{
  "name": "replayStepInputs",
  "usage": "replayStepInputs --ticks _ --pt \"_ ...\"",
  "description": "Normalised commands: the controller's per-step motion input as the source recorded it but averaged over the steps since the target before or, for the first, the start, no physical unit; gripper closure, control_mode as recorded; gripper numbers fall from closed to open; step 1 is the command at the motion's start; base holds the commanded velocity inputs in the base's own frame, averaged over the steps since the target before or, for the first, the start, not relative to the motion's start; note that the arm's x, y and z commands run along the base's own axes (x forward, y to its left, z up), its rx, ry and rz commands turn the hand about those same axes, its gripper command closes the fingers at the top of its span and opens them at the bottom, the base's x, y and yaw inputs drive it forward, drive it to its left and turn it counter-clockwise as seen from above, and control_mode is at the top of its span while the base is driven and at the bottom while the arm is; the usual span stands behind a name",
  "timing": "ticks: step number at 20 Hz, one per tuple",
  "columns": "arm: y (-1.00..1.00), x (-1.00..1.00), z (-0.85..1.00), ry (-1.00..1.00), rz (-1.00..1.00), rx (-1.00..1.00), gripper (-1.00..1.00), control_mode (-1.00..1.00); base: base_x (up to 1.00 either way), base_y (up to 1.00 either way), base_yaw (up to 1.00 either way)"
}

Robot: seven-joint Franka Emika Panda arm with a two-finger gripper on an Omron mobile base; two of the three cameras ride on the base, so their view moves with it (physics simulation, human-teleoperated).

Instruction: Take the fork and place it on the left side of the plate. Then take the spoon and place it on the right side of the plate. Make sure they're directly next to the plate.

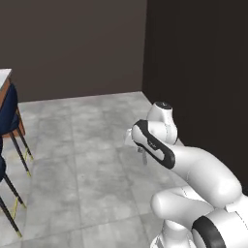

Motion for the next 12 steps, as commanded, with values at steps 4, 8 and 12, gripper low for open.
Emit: replayStepInputs --ticks 4,8,12 --pt "0.0 0.0 0.0 0.0 0.0 0.0 1.0 1.0 1.0 0.0 0.06" --pt "0.0 0.0 0.0 0.0 0.0 0.0 1.0 1.0 1.0 0.01 0.06" --pt "0.0 0.0 0.0 0.0 0.0 0.0 1.0 1.0 1.0 0.07 0.07"
